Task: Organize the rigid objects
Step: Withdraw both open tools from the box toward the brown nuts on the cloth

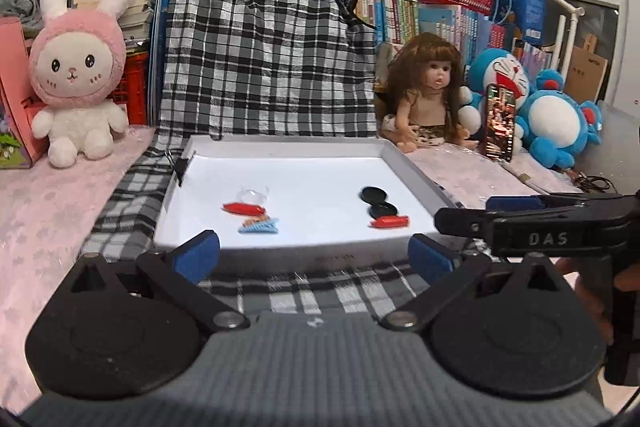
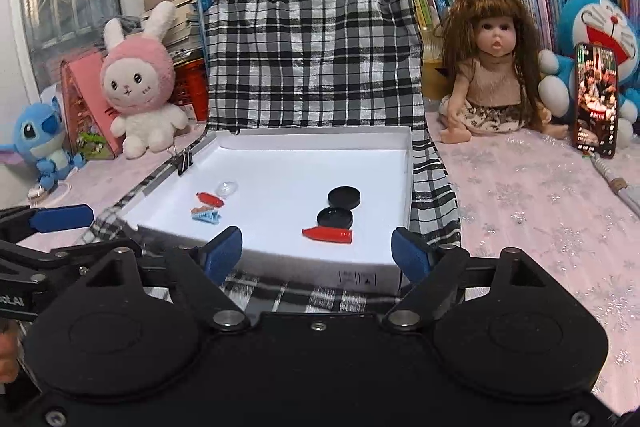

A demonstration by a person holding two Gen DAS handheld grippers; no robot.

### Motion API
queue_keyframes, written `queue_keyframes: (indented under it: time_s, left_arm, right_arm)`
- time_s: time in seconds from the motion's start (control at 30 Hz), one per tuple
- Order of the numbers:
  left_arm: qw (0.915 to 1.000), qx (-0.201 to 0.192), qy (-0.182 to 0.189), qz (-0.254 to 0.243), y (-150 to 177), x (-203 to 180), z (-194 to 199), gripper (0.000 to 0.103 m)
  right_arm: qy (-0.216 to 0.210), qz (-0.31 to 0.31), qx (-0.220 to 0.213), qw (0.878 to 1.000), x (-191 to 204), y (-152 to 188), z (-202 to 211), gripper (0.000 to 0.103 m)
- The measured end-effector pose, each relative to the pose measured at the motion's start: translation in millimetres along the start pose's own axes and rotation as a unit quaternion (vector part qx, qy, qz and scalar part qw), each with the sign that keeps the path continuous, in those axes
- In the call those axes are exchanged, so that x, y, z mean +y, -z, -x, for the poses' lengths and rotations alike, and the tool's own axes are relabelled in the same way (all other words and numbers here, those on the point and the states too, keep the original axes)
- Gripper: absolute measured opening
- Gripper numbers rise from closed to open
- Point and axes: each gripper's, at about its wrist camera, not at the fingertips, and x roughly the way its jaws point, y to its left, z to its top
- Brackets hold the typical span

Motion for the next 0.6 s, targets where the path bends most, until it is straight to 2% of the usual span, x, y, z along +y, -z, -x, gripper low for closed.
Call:
queue_keyframes:
  time_s: [0.27,0.6]
  left_arm:
    - [0.9999,-0.008,-0.004,-0.005,20.1,-5.8,15.3,0.103]
    - [0.9992,-0.009,-0.035,-0.014,42.9,-1.3,21.7,0.103]
  right_arm:
    - [0.007,0.039,-0.026,0.999,15.5,32.3,22.9,0.085]
    - [0.021,0.061,-0.049,0.997,24.7,65.5,39.7,0.087]
